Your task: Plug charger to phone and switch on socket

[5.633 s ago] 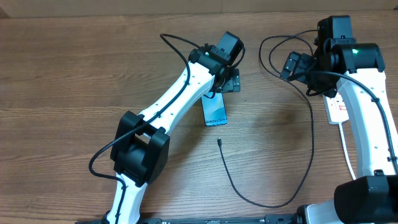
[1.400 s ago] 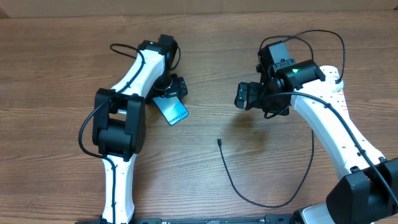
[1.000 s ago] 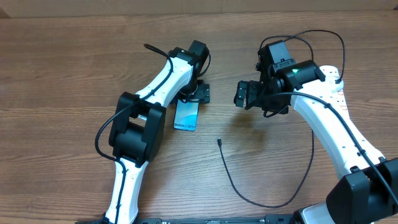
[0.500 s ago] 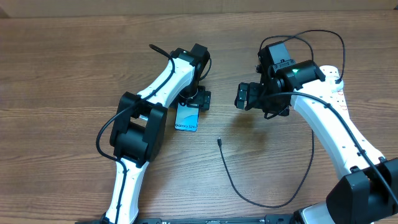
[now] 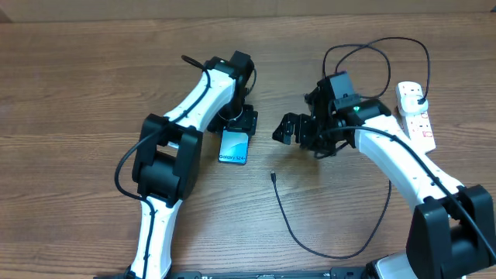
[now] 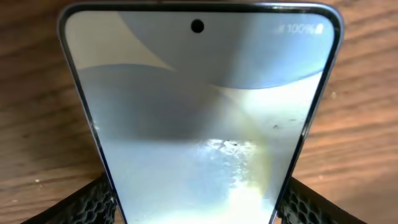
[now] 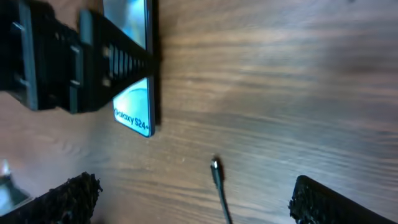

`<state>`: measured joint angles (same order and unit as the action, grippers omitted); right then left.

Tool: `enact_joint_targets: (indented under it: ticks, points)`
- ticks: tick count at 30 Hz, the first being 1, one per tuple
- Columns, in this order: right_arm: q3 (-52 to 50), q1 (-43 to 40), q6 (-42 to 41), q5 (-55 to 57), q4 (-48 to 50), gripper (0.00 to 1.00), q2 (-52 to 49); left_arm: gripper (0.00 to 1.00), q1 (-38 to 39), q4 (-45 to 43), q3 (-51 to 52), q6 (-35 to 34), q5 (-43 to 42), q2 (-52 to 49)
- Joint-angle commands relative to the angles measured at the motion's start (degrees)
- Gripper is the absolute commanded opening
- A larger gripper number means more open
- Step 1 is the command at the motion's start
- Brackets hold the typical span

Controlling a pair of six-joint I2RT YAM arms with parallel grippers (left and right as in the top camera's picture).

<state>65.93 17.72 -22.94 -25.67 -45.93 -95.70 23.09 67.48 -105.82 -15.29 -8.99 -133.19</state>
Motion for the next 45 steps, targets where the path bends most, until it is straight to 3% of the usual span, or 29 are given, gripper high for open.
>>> enact_joint_targets:
  ticks: [1,8,12,16,20,23,24,31,35,39,40,44,45]
  points:
    - [-2.43,0.35,-0.22,-7.28,3.28,1.00,-2.71,0.78,-0.59,0.22,2.38,6.78,-15.96,-4.33]
    - [-2.82,5.35,-1.09,-9.99,10.82,0.99,-8.04,0.79,-0.70,1.27,2.38,7.67,-24.13,-4.33]
    - [-2.89,7.76,-9.05,-3.30,14.27,0.93,-8.04,0.79,-0.68,1.46,2.38,9.55,-29.49,-4.33]
    - [-2.89,8.98,-9.25,-2.19,15.06,0.90,-8.04,0.79,-0.68,1.49,2.38,10.69,-33.14,-4.33]
    - [-2.89,10.51,-9.29,-0.11,15.15,0.78,-8.04,0.79,-0.68,1.51,2.38,11.47,-36.00,-4.33]
    - [-2.89,10.88,-10.29,0.15,15.17,0.55,-8.04,0.79,-0.68,1.81,2.38,13.35,-39.41,-4.33]
    - [-2.89,10.88,-10.32,0.17,15.23,0.41,-8.04,0.79,-0.68,2.38,2.38,14.49,-40.94,-4.33]
    - [-2.89,10.88,-10.32,0.81,15.67,0.36,-8.04,0.80,-0.68,3.28,2.38,16.68,-45.09,-4.33]
    - [-2.89,10.88,-10.29,0.81,15.91,0.11,-8.04,0.83,-0.68,2.67,2.38,16.63,-44.78,-4.33]
    - [-2.86,10.51,-10.23,0.00,15.65,0.10,-8.04,1.00,-0.68,1.01,2.38,16.39,-44.44,-4.33]
    - [-2.84,10.14,-10.03,-0.96,15.69,0.04,-8.02,1.00,-0.68,0.74,2.36,16.35,-44.48,-4.33]
    - [-2.25,6.95,-8.50,-8.37,16.72,0.04,-6.91,0.95,-1.07,0.57,2.19,16.94,-46.99,-4.31]
    - [-2.16,5.55,-6.14,-13.09,18.14,0.04,-6.14,0.94,-1.60,0.57,2.10,19.45,-51.25,-4.28]
